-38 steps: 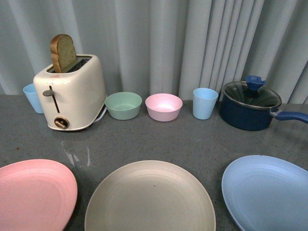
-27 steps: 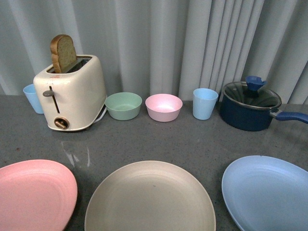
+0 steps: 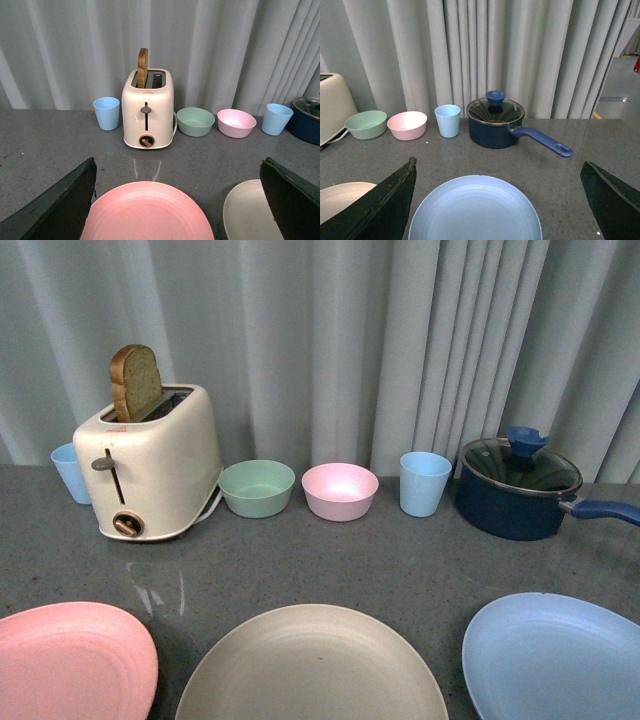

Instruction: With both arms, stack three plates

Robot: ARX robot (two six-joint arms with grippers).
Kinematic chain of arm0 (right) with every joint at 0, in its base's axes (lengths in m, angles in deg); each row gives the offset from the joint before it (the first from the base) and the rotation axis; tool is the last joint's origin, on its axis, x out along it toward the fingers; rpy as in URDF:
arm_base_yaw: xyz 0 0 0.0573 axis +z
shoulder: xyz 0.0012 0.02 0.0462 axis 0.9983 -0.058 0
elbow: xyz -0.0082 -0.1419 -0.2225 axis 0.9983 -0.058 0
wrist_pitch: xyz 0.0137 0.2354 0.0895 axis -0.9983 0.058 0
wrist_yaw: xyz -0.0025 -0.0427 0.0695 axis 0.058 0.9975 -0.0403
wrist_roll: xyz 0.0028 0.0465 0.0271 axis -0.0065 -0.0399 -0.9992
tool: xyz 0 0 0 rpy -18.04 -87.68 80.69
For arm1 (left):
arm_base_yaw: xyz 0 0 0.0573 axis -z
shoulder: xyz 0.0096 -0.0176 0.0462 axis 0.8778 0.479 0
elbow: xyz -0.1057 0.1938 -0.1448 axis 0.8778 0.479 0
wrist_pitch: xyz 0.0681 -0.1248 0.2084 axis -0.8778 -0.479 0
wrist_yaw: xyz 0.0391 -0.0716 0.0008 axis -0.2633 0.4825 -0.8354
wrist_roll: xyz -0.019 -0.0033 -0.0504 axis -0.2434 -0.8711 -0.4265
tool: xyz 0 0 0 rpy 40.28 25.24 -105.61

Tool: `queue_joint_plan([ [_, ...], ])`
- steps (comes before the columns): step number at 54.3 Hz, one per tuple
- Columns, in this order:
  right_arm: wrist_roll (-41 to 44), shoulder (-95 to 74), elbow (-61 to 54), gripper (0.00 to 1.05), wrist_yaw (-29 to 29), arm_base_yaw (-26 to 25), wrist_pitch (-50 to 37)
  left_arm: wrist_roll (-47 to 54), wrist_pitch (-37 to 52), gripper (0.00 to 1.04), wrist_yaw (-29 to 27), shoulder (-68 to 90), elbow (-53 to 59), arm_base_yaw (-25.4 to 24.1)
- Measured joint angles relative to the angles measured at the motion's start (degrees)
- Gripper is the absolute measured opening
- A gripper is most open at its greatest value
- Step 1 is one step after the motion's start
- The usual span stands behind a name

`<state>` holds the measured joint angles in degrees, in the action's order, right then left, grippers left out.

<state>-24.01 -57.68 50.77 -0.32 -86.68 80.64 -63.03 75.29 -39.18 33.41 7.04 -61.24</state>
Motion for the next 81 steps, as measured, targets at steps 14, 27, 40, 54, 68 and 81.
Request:
queue_joint_plan([
  [14,0.0,0.0,0.0,0.97,0.0,0.0,0.0,-8.1,-5.0,0.98,6.6,22.9,-7.3,-11.7],
  [27,0.0,0.0,0.0,0.97,0.0,0.0,0.0,9.5,11.4,0.98,11.9,59.1,-18.4,-23.3],
  [40,0.0,0.0,0.0,0.97,0.0,0.0,0.0,18.6,12.0,0.98,15.2,85.7,-30.8,-25.9],
  [54,0.0,0.0,0.0,0.97,0.0,0.0,0.0,25.7,12.3,0.98,15.7,99.2,-38.2,-28.6],
  [68,0.0,0.0,0.0,0.97,0.0,0.0,0.0,29.7,6.0,0.98,17.3,108.6,-45.9,-30.7],
  [81,0.0,0.0,0.0,0.97,0.0,0.0,0.0,30.6,2.9,0.98,17.8,111.9,-48.9,-30.6],
])
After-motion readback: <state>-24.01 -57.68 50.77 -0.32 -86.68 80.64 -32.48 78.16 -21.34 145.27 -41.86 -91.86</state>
